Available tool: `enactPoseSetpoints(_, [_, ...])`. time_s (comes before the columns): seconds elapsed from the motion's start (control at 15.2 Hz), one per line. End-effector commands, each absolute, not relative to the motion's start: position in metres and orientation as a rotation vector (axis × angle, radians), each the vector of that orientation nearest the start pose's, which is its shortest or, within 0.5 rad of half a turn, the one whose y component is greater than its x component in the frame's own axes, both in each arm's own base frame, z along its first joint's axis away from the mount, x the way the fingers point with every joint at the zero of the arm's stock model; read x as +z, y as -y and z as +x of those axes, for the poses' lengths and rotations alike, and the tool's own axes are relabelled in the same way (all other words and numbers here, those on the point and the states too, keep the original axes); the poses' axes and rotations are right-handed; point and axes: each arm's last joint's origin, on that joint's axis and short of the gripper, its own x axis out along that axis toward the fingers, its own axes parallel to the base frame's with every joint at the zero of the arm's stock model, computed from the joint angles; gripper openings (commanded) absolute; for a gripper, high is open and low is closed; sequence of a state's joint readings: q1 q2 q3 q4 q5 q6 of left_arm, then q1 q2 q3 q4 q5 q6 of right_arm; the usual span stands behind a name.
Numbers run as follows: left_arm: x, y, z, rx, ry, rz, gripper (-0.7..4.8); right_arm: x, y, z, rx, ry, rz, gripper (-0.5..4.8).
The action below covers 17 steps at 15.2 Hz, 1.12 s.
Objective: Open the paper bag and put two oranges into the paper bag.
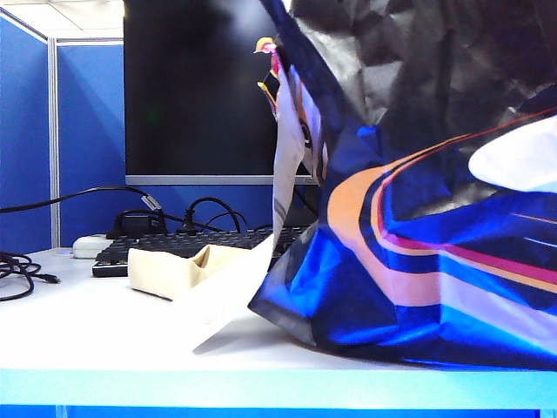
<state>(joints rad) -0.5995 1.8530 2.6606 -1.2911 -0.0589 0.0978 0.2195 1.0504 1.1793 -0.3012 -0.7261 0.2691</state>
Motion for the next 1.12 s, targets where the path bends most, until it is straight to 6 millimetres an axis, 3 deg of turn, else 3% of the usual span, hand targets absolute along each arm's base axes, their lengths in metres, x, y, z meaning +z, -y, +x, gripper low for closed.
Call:
enactPoseSetpoints(0.07, [0.540,0.148,0.254,-0.569,-0.408,0.201,4.79,0.416,-0.063,0.197,0.879,-0.277,0.322,4.00])
enactPoseSetpoints(0.39, [0.542,0.132,0.255,-0.533,-0.414,0.185,4.79,0.416,-0.050,0.184,0.787,-0.296,0.326,4.00])
enactPoseSetpoints(0.66, [0.542,0.133,0.255,-0.533,-0.413,0.185,4.79,0.423,-0.041,0.171,0.754,-0.259,0.324,4.00])
enactPoseSetpoints(0.92, [0.541,0.132,0.255,-0.534,-0.421,0.187,4.79,0.419,-0.040,0.169,0.745,-0.290,0.311,4.00])
enactPoseSetpoints(1.12, [0.542,0.132,0.253,-0.536,-0.427,0.187,4.79,0.414,-0.038,0.170,0.642,-0.294,0.230,4.00])
